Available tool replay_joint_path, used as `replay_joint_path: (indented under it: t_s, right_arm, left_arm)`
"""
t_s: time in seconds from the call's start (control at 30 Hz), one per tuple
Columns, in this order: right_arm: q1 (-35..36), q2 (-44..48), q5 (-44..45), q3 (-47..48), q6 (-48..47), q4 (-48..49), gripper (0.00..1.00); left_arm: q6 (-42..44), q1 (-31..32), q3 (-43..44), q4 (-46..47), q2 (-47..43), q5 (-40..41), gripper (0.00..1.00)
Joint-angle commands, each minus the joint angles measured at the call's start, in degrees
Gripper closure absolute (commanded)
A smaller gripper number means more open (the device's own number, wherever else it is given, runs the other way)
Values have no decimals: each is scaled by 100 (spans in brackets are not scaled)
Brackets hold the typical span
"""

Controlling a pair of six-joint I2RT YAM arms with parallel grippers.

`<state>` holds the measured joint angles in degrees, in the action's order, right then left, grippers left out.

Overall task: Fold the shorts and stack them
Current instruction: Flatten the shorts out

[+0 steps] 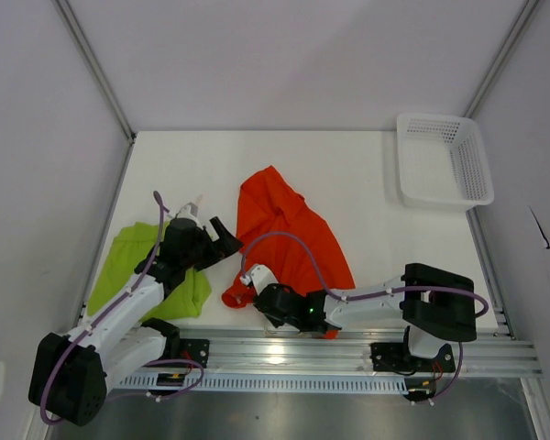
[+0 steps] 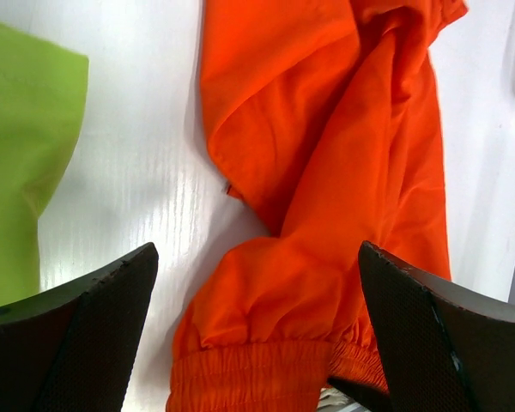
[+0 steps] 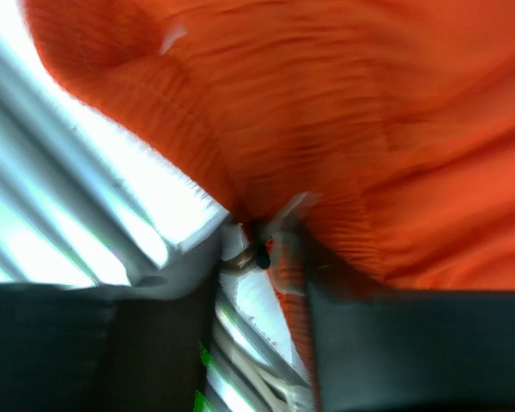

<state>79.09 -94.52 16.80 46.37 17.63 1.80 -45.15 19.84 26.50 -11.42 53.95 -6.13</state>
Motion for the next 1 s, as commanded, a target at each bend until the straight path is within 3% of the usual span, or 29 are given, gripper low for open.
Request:
replay_joint_path:
  t_s: [0.0,0.13,0.17,0.3,0.4,0.43,0.53,0.57,0.63,0.67,0.73,0.77,0.97]
  right_arm:
    - [36,-93,1253,118,302,-145,78]
    - [-288,-171,1913,275,242,-408,92]
    - [-506,-233,1976,311,154,-400,100]
    - [-1009,-348,2432,627,92,-786,100]
    - [-1551,-216,2970,786,600,-1523,100]
    - [-1737,-181,2874,812,688,-1777,97]
    - [-2099,47,2469,646,611,-1737,66]
    - [-2108,161,2399,576,558,-1658,52]
    - [-2091,556,2048,408,356,-1369,44]
    - [-2064,697,2012,364,268,-1289,32]
    - [-1951,944,2073,416,-188,-1148,24]
    - [-1880,953,2239,486,-372,-1156,14]
    - [-1634,540,2065,1111,-2032,-1121,6]
  left_arm:
    - [164,-68,259,-97,-95,130,1]
    - [129,-76,215,-27,-52,103,1]
    - [120,-68,215,17,-26,77,1]
    - [137,-68,276,70,98,7,1]
    - [173,-68,329,70,107,16,1]
    - [173,-68,347,78,124,15,1]
    - [199,-68,399,105,203,-11,1]
    - [208,-68,417,105,229,6,1]
    - [225,-68,461,87,221,33,1]
    - [225,-68,470,87,186,68,1]
    - [252,-68,514,26,142,103,1]
    - [313,-76,549,-26,124,156,1]
    - [594,-497,953,-378,98,-71,1]
